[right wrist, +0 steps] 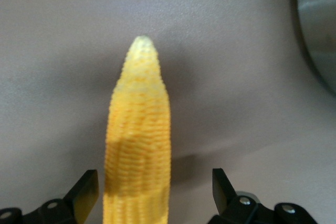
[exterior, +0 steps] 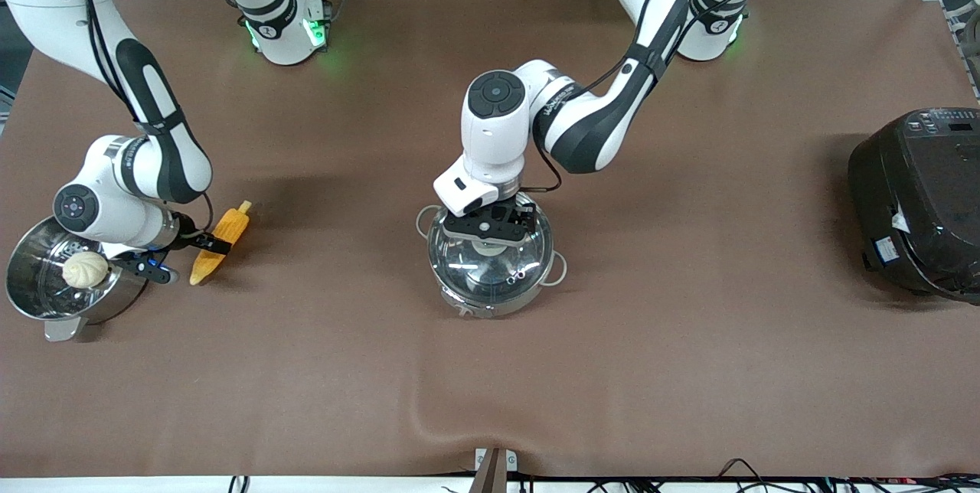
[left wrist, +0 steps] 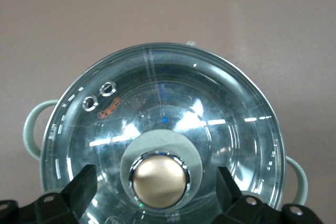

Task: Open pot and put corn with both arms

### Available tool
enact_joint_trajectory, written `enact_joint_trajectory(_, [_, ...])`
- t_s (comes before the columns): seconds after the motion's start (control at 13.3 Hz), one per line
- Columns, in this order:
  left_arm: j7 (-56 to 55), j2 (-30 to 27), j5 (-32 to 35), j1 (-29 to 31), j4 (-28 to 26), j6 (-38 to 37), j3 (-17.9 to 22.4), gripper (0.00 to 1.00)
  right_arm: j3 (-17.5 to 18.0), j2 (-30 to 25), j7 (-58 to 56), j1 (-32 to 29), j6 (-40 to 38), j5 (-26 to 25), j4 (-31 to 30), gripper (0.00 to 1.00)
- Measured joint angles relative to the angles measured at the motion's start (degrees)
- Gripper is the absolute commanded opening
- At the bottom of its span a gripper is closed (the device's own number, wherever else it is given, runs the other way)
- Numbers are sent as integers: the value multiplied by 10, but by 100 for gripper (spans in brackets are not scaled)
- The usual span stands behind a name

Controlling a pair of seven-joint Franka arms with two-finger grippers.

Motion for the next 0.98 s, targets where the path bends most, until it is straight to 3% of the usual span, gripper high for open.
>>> enact_joint_trajectory(0.08, [0, 3, 0, 0, 0, 3, 1, 100, 1, 1, 0, 0, 1, 2, 0, 82])
enact_joint_trajectory(0.23, [-1, 6, 0, 0, 2, 5, 2, 97, 1, 8, 1, 0, 7, 4, 0, 42])
enact_joint_trajectory(0.3, [-7, 7, 0, -1, 3, 5, 2, 52, 1, 12, 1, 0, 9, 4, 0, 27])
enact_joint_trajectory(0.38, [-25, 7, 0, -2, 3, 5, 2, 1, 3, 16, 1, 1, 10, 4, 0, 13])
enact_joint_trajectory(0.45, [-51, 7, 0, -3, 3, 5, 2, 0, 4, 19, 0, 3, 10, 4, 0, 6])
enact_joint_trajectory(0.68, [-88, 9, 0, -6, 3, 5, 2, 0, 7, 19, -8, 15, -1, 3, 14, 6])
enact_joint_trajectory(0.98, [-92, 9, 0, -5, 4, 3, 3, 0, 10, -2, -15, 79, -247, -2, 170, 6])
